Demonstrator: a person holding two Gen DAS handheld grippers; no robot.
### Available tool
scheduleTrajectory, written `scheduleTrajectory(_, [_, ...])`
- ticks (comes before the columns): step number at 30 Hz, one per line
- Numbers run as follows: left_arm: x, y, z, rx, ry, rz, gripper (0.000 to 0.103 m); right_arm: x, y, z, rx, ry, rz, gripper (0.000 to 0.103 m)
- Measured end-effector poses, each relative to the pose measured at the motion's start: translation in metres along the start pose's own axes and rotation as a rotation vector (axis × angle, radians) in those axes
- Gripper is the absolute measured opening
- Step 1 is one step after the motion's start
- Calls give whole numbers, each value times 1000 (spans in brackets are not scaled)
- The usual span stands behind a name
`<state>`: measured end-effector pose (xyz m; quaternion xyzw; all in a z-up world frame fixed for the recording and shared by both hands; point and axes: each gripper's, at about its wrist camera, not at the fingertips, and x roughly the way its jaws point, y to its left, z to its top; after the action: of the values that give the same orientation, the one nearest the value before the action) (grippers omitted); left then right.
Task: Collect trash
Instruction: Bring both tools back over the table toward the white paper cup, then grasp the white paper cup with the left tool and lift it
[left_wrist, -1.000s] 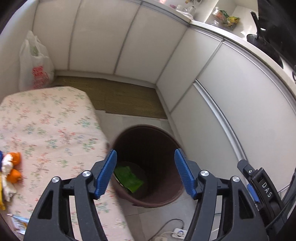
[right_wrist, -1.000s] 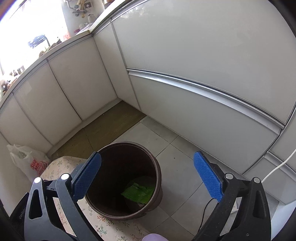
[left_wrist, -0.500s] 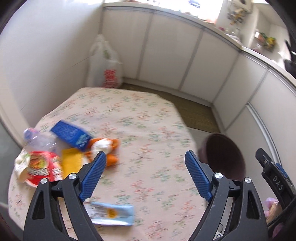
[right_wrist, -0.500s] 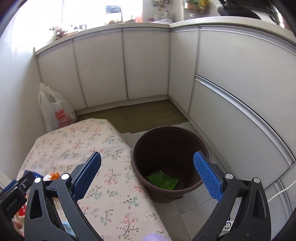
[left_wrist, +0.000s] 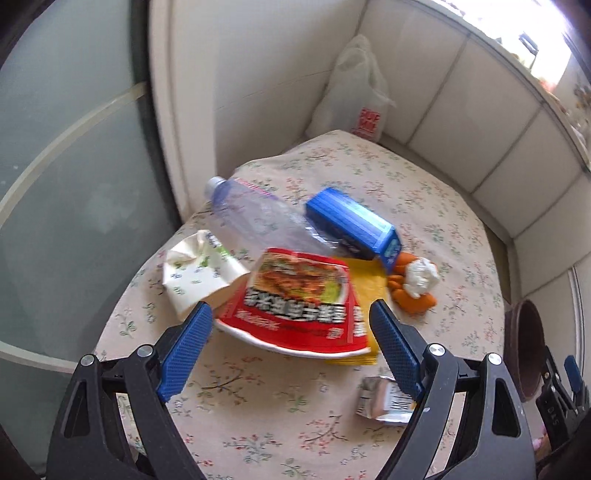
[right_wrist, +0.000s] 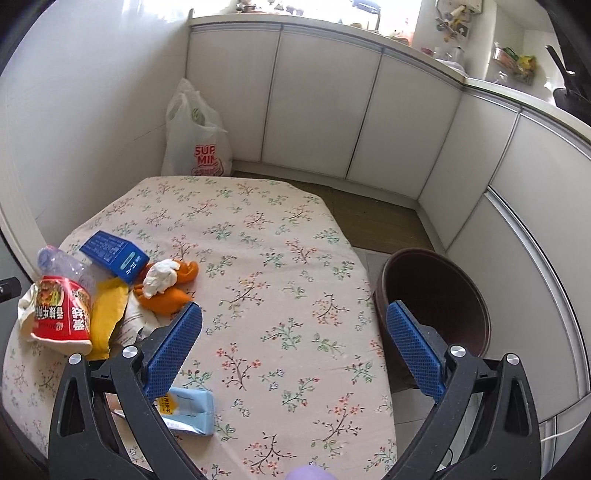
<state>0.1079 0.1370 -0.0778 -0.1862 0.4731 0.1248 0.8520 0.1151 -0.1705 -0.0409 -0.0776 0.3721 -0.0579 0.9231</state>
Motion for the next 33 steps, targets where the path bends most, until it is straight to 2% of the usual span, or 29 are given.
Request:
scheduleTrajectory(4, [27, 50, 3, -172, 43, 41, 84, 9, 23, -4, -45, 29, 16, 96])
scheduleTrajectory(7, [43, 78, 0, -346, 46, 42, 84, 14, 36, -7, -81, 37, 11, 96])
scheduleTrajectory(15, [78, 111, -9, -643, 12, 58, 84, 27, 45, -10, -109, 67, 8, 96])
scheduleTrajectory(18, [92, 120, -9, -708, 31, 27, 84, 31, 44, -10, -112, 73, 7, 96])
scheduleTrajectory(20, [99, 123, -9, -728, 50, -13, 81, 34, 44, -10, -112, 79, 4, 96])
scheduleTrajectory(23, [105, 122, -6, -716, 57, -57, 66, 38, 43, -10, -105, 91, 7, 96])
scheduleTrajectory(24, [107, 121, -4, -710, 68, -89, 51, 39, 43, -10, -103, 95, 9, 96])
scheduleTrajectory(25, [108, 120, -4, -707, 82, -121, 42, 40, 43, -10, -104, 96, 10, 96])
scheduleTrajectory(28, [104, 113, 0, -669, 67, -147, 32, 41, 45, -10, -109, 99, 9, 96])
scheduleTrajectory(33, [81, 95, 9, -572, 18, -174, 29, 44, 47, -9, -115, 109, 20, 96])
